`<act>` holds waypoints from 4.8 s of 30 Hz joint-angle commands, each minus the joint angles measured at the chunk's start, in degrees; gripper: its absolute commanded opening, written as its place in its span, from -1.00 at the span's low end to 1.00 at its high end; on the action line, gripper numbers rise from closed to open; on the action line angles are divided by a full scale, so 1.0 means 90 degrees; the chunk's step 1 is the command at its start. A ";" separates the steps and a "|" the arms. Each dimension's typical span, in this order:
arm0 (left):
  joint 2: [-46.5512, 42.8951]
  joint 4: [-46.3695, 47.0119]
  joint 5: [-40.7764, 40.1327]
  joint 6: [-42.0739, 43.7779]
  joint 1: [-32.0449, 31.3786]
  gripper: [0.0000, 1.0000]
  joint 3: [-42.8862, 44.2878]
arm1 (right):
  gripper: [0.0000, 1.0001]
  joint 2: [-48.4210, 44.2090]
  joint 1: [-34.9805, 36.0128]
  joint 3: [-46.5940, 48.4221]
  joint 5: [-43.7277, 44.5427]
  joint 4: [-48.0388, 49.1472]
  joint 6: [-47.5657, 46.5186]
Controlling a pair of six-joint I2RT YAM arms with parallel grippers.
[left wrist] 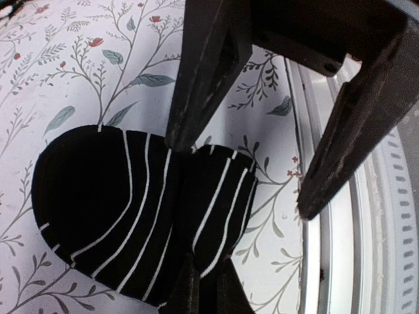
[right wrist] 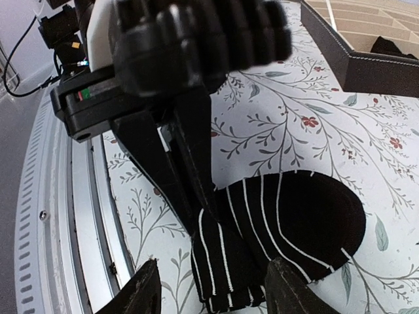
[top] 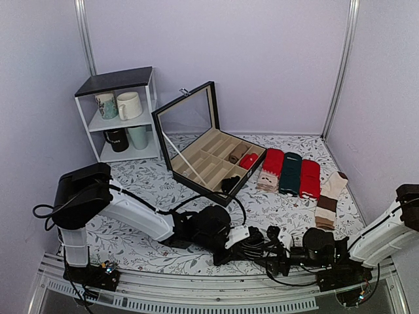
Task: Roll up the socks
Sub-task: Roll the sock at the corner of the board.
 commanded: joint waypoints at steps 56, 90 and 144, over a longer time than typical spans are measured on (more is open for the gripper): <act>0.1026 -0.1852 -0.0302 -0.0048 0.0145 -1.00 -0.0478 | -0.34 0.1345 -0.0260 0.0472 -0.0600 0.0017 -0.0018; -0.0381 -0.0489 -0.1409 0.0603 0.0137 -0.45 -0.0494 | -0.78 0.2719 -0.0262 -0.0028 -0.0787 0.0870 0.2260; -0.0001 0.1595 -0.1036 0.2573 -0.0634 -0.78 -0.1230 | -0.79 0.3520 -0.0257 -0.0052 -0.1958 0.0912 0.3995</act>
